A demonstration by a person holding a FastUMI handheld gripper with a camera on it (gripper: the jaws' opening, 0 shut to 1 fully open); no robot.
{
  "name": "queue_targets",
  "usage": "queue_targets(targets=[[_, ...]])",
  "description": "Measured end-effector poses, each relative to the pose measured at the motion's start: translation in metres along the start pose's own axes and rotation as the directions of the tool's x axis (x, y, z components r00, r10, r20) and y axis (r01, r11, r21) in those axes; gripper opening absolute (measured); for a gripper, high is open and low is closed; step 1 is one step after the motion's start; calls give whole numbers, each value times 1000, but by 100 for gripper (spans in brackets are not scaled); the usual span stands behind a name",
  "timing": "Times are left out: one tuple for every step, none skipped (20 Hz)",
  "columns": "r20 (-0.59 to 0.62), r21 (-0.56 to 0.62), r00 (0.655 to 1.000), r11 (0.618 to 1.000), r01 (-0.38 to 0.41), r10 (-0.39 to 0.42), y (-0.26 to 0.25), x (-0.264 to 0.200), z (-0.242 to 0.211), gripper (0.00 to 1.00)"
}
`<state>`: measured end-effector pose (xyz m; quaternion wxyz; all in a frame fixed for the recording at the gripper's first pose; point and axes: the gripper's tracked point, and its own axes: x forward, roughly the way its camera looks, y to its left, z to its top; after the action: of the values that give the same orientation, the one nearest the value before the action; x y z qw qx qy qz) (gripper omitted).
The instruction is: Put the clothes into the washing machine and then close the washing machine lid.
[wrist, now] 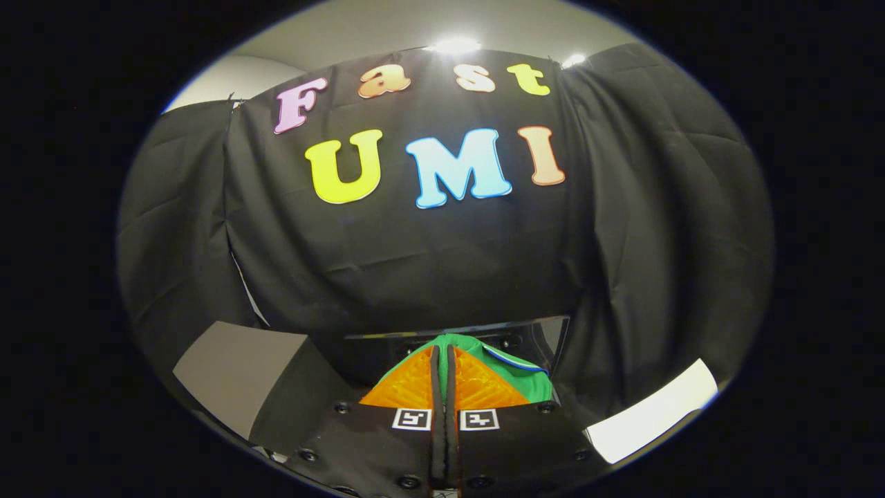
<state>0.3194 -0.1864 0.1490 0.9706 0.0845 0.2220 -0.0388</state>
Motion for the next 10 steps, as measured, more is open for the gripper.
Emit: queue_targets(targets=[[-22, 3, 1000, 1000, 2, -2, -4, 9, -16, 1], [-40, 8, 999, 1000, 4, -4, -7, 16, -28, 1], [-59, 14, 998, 1000, 6, -5, -11, 25, -41, 1], [-81, 20, 997, 1000, 8, -7, -15, 33, -55, 1], [-98, 26, 995, 1000, 10, -7, -19, 40, -68, 1], [-114, 30, 993, 999, 12, -9, -22, 45, -79, 1], [-133, 34, 991, 999, 15, -10, -26, 53, -91, 1], [-149, 37, 989, 999, 17, -11, -29, 59, -103, 1], [-163, 40, 986, 999, 21, -14, -32, 66, -115, 1], [-175, 42, 985, 999, 24, -16, -35, 72, -125, 1]])
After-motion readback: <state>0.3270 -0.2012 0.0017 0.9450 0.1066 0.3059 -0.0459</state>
